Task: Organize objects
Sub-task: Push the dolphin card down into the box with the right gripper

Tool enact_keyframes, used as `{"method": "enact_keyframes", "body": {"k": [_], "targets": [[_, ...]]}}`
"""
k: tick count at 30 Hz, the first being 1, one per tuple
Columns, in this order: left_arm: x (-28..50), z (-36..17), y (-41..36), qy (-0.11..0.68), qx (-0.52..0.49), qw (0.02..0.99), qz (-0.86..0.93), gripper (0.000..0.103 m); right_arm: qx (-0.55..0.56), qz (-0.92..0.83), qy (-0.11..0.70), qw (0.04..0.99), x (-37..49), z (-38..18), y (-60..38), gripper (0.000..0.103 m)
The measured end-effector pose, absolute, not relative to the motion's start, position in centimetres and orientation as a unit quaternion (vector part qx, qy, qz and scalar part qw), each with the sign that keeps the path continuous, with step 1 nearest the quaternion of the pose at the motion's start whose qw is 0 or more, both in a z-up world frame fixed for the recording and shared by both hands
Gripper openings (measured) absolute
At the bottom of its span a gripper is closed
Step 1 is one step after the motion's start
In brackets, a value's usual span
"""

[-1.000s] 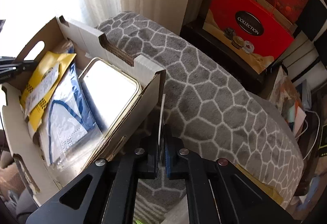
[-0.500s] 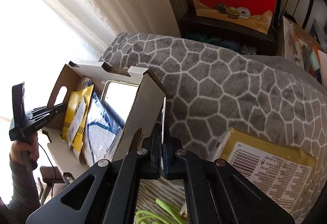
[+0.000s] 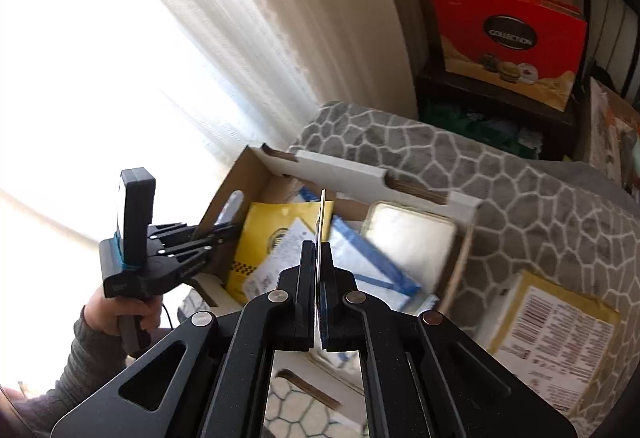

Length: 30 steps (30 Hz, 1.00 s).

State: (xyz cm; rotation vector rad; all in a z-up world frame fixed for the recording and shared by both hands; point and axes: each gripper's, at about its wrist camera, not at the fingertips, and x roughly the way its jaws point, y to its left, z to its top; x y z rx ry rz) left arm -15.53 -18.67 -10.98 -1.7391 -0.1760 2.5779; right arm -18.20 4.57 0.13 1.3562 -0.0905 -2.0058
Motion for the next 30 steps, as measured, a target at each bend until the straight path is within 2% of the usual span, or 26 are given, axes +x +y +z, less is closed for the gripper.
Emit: {"method": "enact_keyframes", "body": {"k": [4, 6, 8, 11, 15, 20, 23, 27, 30], "targets": [[-15.5, -11.0, -18.9, -0.062, -0.559, 0.017, 0.827, 0.004, 0.543, -0.758, -0.028, 0.361, -18.0, -1.5, 1.0, 0.006], [-15.5, -11.0, -18.8, -0.06, -0.56, 0.015, 0.826, 0.004, 0.544, -0.768, -0.003, 0.337, -18.0, -1.8, 0.5, 0.015], [-15.5, -11.1, -18.8, -0.06, -0.56, 0.016, 0.826, 0.004, 0.535, -0.777, 0.008, 0.331, -17.9, -1.5, 0.9, 0.016], [-15.4, -11.1, -18.8, -0.061, -0.56, 0.017, 0.826, 0.004, 0.528, -0.785, 0.009, 0.323, -17.9, -0.6, 2.8, 0.018], [-15.4, -11.0, -18.6, -0.061, -0.56, 0.015, 0.826, 0.004, 0.512, -0.805, 0.009, 0.299, -18.1, 1.4, 6.6, 0.026], [-15.4, -11.0, -18.6, -0.061, -0.56, 0.015, 0.826, 0.004, 0.506, -0.823, 0.006, 0.26, -17.8, 2.5, 11.1, 0.027], [-15.4, -11.0, -18.6, -0.062, -0.56, 0.016, 0.826, 0.004, 0.505, -0.832, 0.009, 0.23, -17.1, 2.4, 13.9, 0.032], [-15.4, -11.0, -18.5, -0.063, -0.559, 0.016, 0.827, 0.004, 0.498, -0.847, 0.04, 0.182, -15.4, 1.9, 17.5, 0.047], [-15.4, -11.1, -18.5, -0.064, -0.559, 0.017, 0.826, 0.004, 0.501, -0.852, 0.049, 0.146, -14.6, 0.8, 20.2, 0.054]]}}
